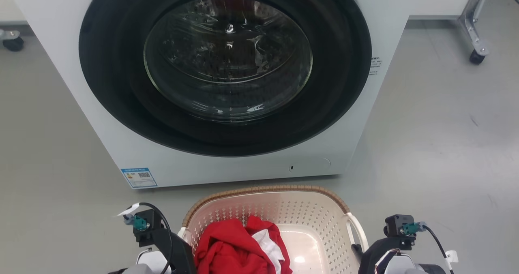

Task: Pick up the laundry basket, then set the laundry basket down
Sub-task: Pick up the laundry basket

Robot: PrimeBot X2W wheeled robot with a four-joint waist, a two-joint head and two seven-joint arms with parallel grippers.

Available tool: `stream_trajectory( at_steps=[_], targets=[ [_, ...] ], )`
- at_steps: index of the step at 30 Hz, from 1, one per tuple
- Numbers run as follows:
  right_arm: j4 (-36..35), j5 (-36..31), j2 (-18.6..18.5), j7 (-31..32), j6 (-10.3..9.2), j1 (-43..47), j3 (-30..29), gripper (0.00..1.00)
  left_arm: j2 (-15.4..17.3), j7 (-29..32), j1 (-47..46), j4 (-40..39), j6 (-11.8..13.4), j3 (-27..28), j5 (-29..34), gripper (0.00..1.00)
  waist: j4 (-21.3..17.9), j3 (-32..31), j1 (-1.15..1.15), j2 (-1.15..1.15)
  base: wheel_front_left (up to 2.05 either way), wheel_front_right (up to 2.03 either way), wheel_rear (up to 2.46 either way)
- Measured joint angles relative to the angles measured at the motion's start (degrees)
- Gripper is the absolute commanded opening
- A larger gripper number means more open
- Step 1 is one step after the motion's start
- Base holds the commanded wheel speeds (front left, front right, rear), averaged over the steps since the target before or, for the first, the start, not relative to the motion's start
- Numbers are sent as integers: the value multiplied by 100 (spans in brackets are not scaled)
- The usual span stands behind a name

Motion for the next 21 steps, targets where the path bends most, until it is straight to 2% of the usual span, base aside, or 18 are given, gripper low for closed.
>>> stream_trajectory(
  at_steps=[11,21],
  targets=[
    [19,171,12,346,1,353,87,0,0,254,336,35,0,-38,-9,0,41,-543,0,0,0,0,0],
    [19,346,13,558,1,493,141,0,2,376,530,51,4,-34,-52,0,46,-763,1,0,0,0,0]
  ],
)
